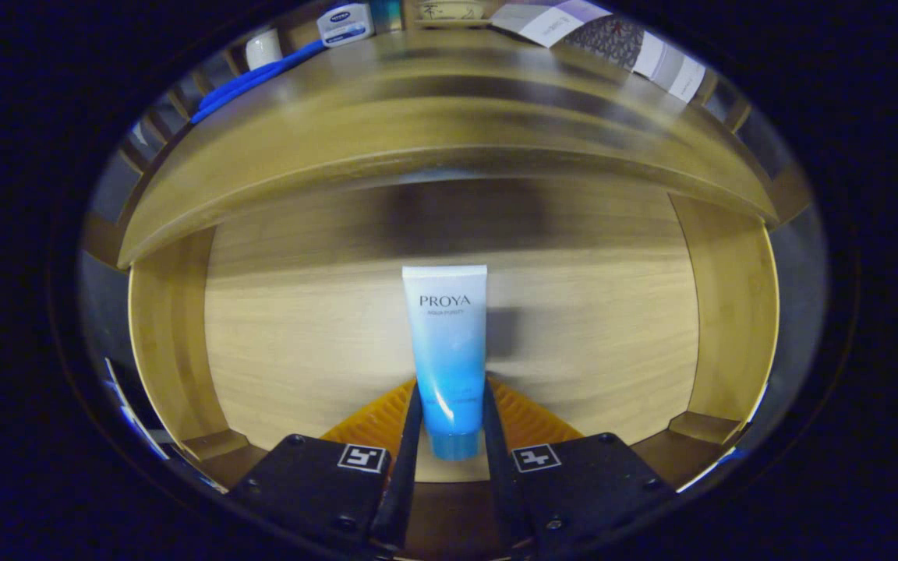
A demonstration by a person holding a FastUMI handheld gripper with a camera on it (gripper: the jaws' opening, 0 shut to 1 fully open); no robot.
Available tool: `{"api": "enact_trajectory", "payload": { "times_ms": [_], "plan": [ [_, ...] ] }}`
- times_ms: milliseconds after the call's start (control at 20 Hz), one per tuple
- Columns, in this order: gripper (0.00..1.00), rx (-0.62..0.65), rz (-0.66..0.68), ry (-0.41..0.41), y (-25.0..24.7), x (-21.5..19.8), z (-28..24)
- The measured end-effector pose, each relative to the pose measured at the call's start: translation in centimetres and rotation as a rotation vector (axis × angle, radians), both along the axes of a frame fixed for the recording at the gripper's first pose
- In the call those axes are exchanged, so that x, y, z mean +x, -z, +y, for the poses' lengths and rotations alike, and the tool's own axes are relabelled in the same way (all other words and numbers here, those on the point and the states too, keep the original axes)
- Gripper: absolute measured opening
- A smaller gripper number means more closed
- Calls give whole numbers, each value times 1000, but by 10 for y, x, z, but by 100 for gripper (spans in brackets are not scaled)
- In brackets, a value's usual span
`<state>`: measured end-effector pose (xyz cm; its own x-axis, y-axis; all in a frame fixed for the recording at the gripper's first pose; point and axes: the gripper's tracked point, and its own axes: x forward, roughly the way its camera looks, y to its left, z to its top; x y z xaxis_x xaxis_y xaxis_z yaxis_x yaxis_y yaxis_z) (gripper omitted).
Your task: Pull open the drawer, take out the items inside it, and place them on the countertop above the cabinet.
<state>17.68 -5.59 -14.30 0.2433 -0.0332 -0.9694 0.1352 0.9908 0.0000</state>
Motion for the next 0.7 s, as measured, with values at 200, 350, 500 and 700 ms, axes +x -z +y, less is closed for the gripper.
{"api": "enact_trajectory", "payload": {
  "times_ms": [200, 350, 500, 700],
  "plan": [
    [45, 20, -45, -25, -29, -12, 5],
    [45, 9, -87, -43, -52, -19, 5],
    [45, 5, -123, -50, -70, -20, 3],
    [45, 18, -150, -38, -91, -17, 0]
  ]
}}
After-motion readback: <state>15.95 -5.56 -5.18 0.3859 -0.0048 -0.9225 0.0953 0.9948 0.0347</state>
